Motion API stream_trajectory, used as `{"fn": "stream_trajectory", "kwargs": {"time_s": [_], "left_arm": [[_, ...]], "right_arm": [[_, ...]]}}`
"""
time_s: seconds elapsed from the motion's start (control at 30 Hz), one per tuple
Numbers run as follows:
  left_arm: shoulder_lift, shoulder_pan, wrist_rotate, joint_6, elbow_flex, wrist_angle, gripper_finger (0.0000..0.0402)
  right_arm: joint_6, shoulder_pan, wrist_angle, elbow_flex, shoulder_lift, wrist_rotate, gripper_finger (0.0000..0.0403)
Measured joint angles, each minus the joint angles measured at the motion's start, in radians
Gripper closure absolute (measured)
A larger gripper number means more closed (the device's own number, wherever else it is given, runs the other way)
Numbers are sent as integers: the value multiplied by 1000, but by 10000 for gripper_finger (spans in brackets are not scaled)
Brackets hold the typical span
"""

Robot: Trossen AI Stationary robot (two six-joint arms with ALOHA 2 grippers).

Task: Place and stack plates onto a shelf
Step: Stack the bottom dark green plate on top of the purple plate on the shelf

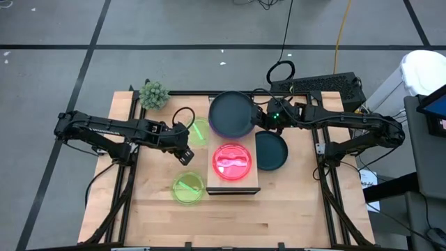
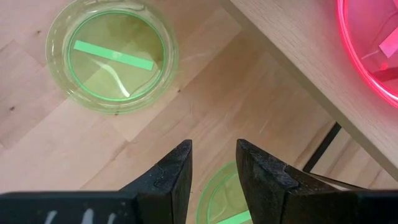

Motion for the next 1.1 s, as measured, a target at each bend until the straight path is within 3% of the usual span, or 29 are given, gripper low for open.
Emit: {"fn": "stream_trajectory", "kwargs": {"time_s": [1.1], "left_arm": [[0,0,-1,3,0,0,273]], "right_arm": [[-4,-1,-27,0,0,35,394]]}}
